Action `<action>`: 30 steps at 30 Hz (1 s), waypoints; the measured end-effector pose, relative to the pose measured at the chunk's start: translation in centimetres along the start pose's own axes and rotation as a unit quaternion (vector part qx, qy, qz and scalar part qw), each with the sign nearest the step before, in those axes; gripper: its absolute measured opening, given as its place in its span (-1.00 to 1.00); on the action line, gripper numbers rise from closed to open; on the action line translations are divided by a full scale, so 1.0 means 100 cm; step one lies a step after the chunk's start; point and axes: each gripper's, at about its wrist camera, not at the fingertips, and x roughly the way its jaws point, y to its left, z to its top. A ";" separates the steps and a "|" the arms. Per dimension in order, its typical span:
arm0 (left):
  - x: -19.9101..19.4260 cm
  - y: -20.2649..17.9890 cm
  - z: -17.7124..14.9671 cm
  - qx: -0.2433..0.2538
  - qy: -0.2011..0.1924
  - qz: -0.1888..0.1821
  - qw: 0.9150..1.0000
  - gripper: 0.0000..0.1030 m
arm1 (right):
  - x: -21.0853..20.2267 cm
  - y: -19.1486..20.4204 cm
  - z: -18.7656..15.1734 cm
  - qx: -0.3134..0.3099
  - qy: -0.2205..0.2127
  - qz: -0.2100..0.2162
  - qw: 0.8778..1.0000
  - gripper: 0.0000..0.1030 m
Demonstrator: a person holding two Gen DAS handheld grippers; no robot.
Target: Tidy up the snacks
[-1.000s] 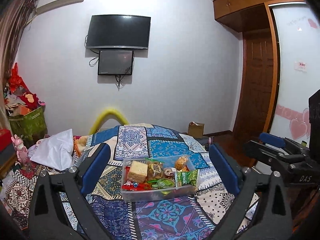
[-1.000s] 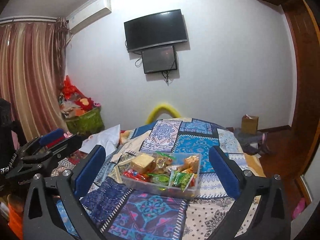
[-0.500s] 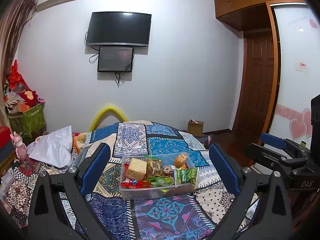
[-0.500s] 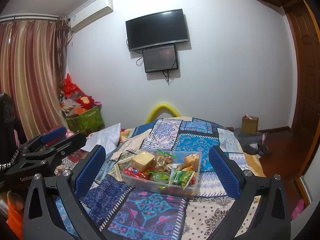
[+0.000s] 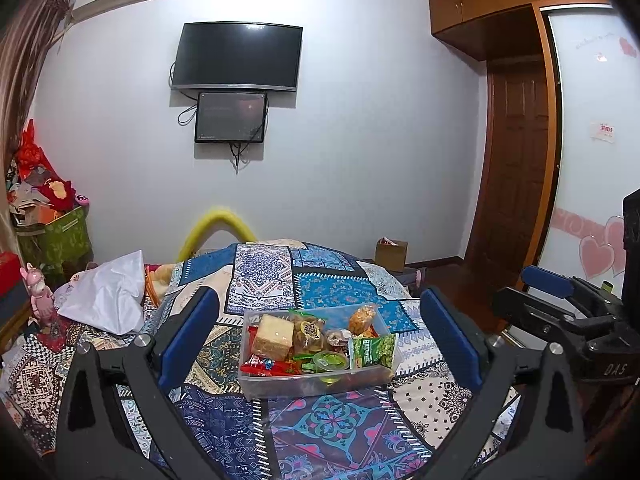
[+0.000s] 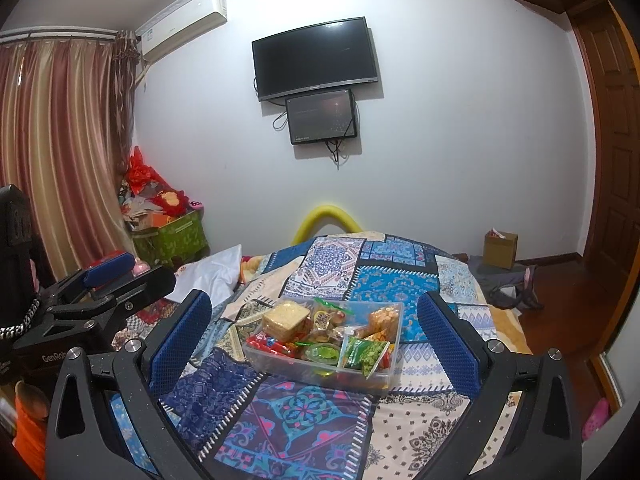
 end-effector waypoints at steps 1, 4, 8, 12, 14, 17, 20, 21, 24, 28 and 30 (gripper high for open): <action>0.000 0.000 0.000 0.000 0.000 0.000 1.000 0.98 | 0.000 0.000 0.000 0.000 0.000 0.001 1.000 0.99; 0.000 0.000 0.000 0.001 0.000 0.000 1.000 0.98 | 0.000 0.000 -0.001 0.001 0.000 0.001 1.000 0.99; 0.000 0.000 -0.001 0.000 0.000 0.000 1.000 0.98 | 0.000 0.000 0.000 0.000 -0.001 0.000 1.000 0.99; -0.001 0.000 -0.001 0.000 0.000 0.000 1.000 0.98 | -0.001 0.000 -0.001 0.000 0.000 0.000 1.000 0.99; -0.001 0.000 -0.001 0.001 0.000 0.001 1.000 0.98 | -0.001 0.000 -0.001 0.000 -0.001 0.000 1.000 0.99; -0.001 -0.001 -0.002 0.001 0.000 -0.001 1.000 0.98 | -0.001 0.000 -0.001 0.000 -0.001 0.000 1.000 0.99; -0.002 -0.002 -0.001 0.004 0.000 -0.001 1.000 0.99 | -0.001 0.000 -0.001 0.000 -0.001 -0.001 1.000 0.99; -0.002 -0.003 0.000 0.005 -0.001 -0.001 1.000 0.99 | -0.001 0.000 0.000 0.000 -0.001 -0.001 1.000 0.99; -0.003 -0.004 0.000 0.006 -0.004 -0.003 1.000 0.99 | -0.002 0.001 0.000 -0.001 -0.001 -0.001 1.000 0.99; -0.004 -0.005 0.000 0.007 -0.006 -0.007 1.000 0.99 | -0.002 0.000 0.000 0.000 -0.001 -0.002 1.000 0.99; -0.004 -0.005 0.000 0.009 -0.004 -0.006 1.000 0.99 | -0.002 0.000 0.000 0.000 -0.001 -0.002 1.000 0.99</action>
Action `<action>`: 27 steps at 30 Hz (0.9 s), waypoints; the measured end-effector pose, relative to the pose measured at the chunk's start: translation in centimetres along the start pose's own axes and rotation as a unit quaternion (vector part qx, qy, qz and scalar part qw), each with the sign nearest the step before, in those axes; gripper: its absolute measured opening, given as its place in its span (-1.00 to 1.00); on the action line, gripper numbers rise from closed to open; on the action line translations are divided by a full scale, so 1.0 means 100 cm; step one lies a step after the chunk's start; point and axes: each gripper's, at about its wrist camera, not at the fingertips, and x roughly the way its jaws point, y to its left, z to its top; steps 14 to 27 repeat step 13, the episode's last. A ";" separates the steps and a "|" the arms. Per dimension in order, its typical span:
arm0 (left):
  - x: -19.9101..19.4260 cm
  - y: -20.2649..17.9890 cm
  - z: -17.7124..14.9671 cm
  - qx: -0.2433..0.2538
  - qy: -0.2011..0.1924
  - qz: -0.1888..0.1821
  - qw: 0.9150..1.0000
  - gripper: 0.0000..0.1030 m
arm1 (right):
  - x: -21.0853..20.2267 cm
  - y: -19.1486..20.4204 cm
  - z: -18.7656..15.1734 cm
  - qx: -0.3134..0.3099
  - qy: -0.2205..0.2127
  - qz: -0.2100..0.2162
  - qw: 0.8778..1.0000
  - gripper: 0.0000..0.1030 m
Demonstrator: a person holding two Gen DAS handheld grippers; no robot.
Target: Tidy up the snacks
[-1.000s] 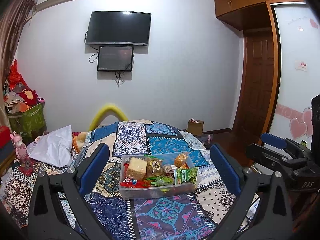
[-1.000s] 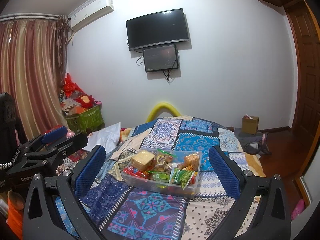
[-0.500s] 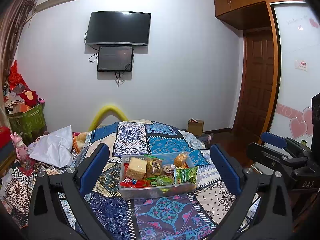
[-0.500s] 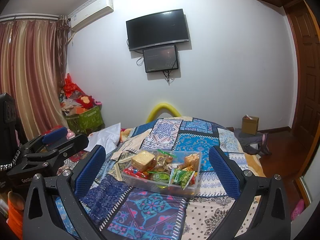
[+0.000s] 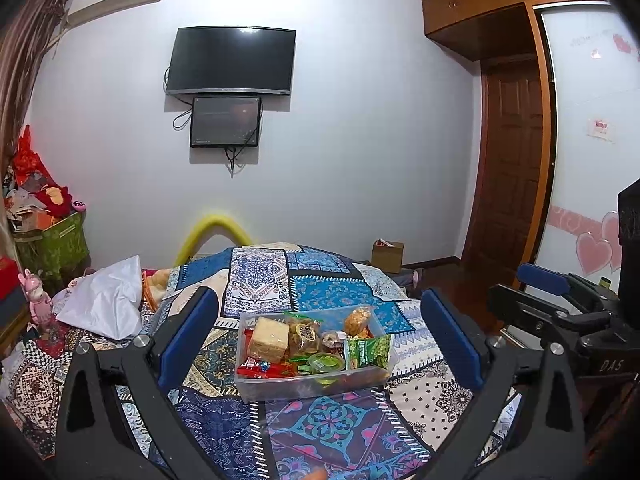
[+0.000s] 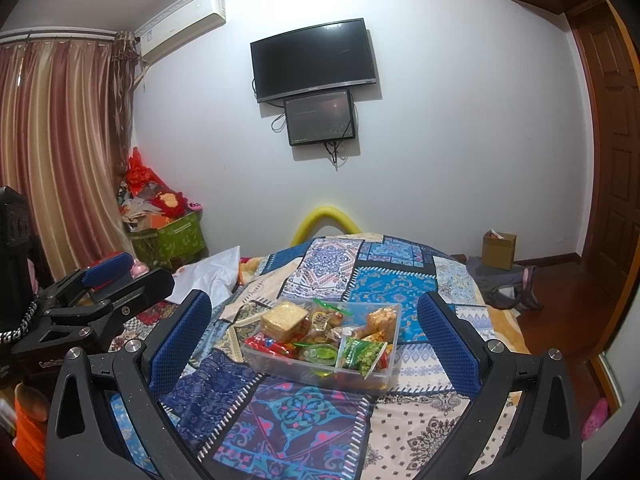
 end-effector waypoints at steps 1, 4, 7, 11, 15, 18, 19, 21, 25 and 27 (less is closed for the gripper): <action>0.000 0.000 0.000 0.000 0.000 0.001 1.000 0.99 | 0.000 0.000 0.000 0.000 0.000 0.000 1.000 0.99; 0.000 0.001 0.000 -0.002 0.001 -0.001 1.000 0.99 | 0.000 -0.001 0.000 -0.001 0.000 0.000 1.000 0.99; 0.001 0.002 0.000 -0.005 0.003 0.001 1.000 0.99 | 0.000 -0.001 0.000 -0.001 0.001 0.000 1.000 0.99; 0.002 0.005 -0.001 -0.010 0.007 -0.004 1.000 0.99 | 0.002 -0.002 -0.001 -0.002 0.004 -0.002 1.000 0.99; 0.002 0.006 -0.002 -0.013 0.009 -0.003 1.000 0.99 | 0.002 -0.002 -0.001 -0.002 0.005 -0.002 1.000 0.99; 0.002 0.006 -0.002 -0.013 0.009 -0.003 1.000 0.99 | 0.002 -0.002 -0.001 -0.002 0.005 -0.002 1.000 0.99; 0.002 0.006 -0.002 -0.013 0.009 -0.003 1.000 0.99 | 0.002 -0.002 -0.001 -0.002 0.005 -0.002 1.000 0.99; 0.002 0.006 -0.002 -0.013 0.009 -0.003 1.000 0.99 | 0.002 -0.002 -0.001 -0.002 0.005 -0.002 1.000 0.99; 0.002 0.006 -0.002 -0.013 0.009 -0.003 1.000 0.99 | 0.002 -0.002 -0.001 -0.002 0.005 -0.002 1.000 0.99; 0.002 0.006 -0.002 -0.013 0.009 -0.003 1.000 0.99 | 0.002 -0.002 -0.001 -0.002 0.005 -0.002 1.000 0.99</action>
